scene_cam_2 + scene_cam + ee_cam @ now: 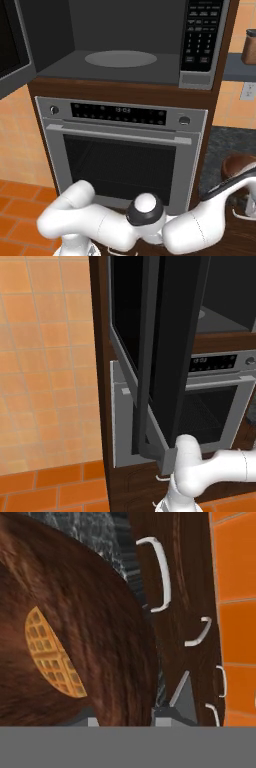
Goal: Open the microwave, place the bowl with waffle inside the microwave, then close the microwave door and turn it on.
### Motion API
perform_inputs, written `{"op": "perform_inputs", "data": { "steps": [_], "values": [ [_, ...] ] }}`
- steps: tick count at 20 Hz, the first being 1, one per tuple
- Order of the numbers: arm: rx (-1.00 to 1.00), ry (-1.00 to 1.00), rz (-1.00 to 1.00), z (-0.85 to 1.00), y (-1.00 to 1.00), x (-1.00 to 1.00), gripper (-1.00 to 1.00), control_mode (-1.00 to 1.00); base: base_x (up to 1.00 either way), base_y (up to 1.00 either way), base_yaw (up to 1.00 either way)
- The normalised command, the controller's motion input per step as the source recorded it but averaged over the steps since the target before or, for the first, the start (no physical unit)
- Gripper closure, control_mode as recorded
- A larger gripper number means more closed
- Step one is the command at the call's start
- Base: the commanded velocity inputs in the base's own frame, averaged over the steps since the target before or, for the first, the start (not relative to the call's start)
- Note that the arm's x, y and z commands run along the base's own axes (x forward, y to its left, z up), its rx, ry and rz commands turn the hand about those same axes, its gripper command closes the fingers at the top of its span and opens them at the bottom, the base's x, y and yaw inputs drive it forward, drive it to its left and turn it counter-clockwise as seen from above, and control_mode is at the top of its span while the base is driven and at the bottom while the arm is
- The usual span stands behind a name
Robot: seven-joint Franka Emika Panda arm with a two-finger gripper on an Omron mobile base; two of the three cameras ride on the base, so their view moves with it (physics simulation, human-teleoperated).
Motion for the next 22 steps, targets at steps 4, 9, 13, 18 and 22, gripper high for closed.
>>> {"op": "perform_inputs", "data": {
  "steps": [4, 9, 13, 18, 22],
  "values": [
    [-0.03, -0.15, -0.10, 0.19, 0.44, -1.00, 1.00, -1.00, 0.00, 0.00, 0.00],
    [-0.06, -0.15, -0.05, 0.28, 0.91, -0.89, 1.00, -1.00, 0.00, 0.00, 0.00],
    [-0.09, -0.15, -0.03, 0.41, 1.00, -0.61, 1.00, -1.00, 0.00, 0.00, 0.00],
    [-0.11, -0.14, -0.08, 0.50, 1.00, -0.44, 1.00, -1.00, 0.00, 0.00, 0.00],
    [-0.12, -0.06, -0.11, 0.70, 1.00, -0.13, 1.00, -1.00, 0.00, 0.00, 0.00]
  ]
}}
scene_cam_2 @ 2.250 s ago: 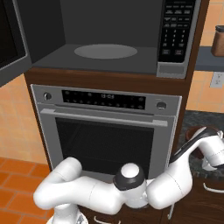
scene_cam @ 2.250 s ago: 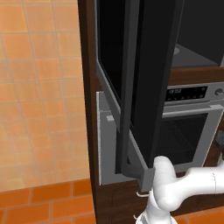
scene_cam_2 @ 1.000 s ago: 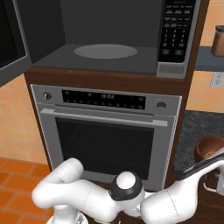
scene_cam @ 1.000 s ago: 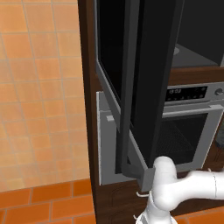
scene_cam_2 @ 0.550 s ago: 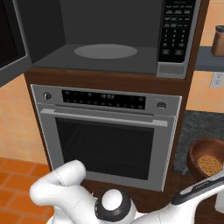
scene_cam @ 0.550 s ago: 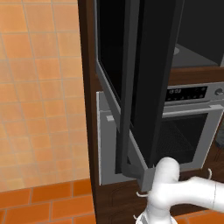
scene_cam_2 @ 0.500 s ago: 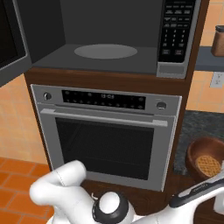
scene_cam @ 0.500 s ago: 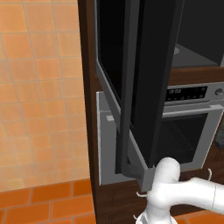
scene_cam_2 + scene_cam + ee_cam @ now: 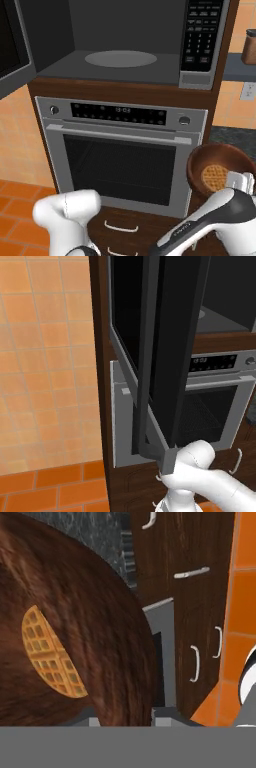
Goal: Open the microwave, place the bowl with waffle inside the microwave, then close the microwave door and turn it on.
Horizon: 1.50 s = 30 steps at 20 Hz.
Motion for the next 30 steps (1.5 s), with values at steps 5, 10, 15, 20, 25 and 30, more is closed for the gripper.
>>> {"op": "perform_inputs", "data": {
  "steps": [5, 10, 15, 20, 25, 30],
  "values": [
    [-0.11, -0.01, -0.06, 0.73, 1.00, -0.01, 1.00, -1.00, 0.00, 0.00, 0.00],
    [-0.04, 0.00, -0.01, 0.88, 0.96, -0.09, 1.00, -1.00, 0.00, 0.00, 0.00],
    [-0.01, 0.02, 0.00, 0.91, 0.78, -0.14, 1.00, -1.00, 0.00, 0.00, 0.00],
    [0.00, 0.01, 0.09, 0.78, 0.65, -0.08, 1.00, -1.00, 0.00, 0.00, 0.00],
    [0.00, 0.00, 0.06, 0.60, 0.52, 0.00, 1.00, -1.00, 0.00, 0.00, 0.00],
    [0.00, 0.00, -0.01, 0.54, 0.38, 0.12, 1.00, -1.00, 0.00, 0.00, 0.00]
  ]
}}
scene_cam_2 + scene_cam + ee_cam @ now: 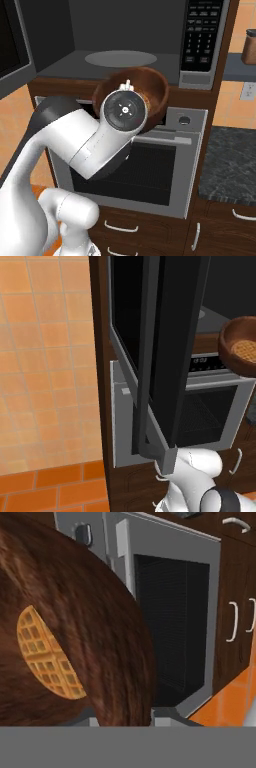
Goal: Open the microwave, place the bowl with waffle inside the microwave, then close the microwave door and turn it on.
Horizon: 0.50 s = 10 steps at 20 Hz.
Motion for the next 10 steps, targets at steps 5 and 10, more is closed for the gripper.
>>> {"op": "perform_inputs", "data": {
  "steps": [5, 10],
  "values": [
    [0.04, 0.00, 0.05, 0.42, 0.30, 0.51, 1.00, -1.00, 0.00, 0.00, 0.00],
    [0.01, 0.00, 0.02, 0.31, 0.37, 0.56, 1.00, -1.00, 0.00, 0.00, 0.00]
  ]
}}
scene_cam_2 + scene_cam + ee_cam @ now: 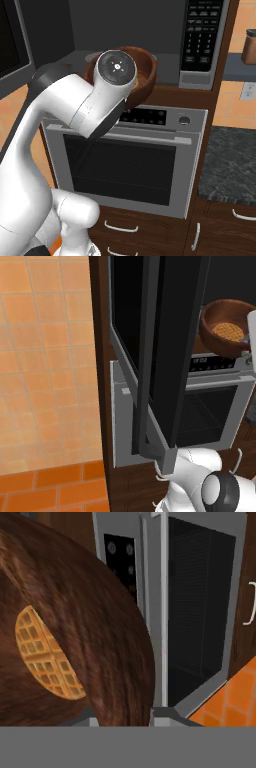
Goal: Open the microwave, place the bowl with waffle inside the microwave, then close the microwave door and turn it on.
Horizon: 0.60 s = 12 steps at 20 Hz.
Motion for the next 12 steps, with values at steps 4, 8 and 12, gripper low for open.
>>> {"op": "perform_inputs", "data": {
  "steps": [4, 8, 12],
  "values": [
    [0.03, 0.00, 0.00, 0.38, 0.19, 0.57, 1.00, -1.00, 0.00, 0.00, 0.00],
    [0.07, 0.00, 0.00, 0.40, 0.16, 0.39, 1.00, -1.00, 0.00, 0.00, 0.00],
    [0.05, 0.00, 0.04, 0.29, 0.19, 0.62, 1.00, -1.00, 0.00, 0.00, 0.00]
  ]
}}
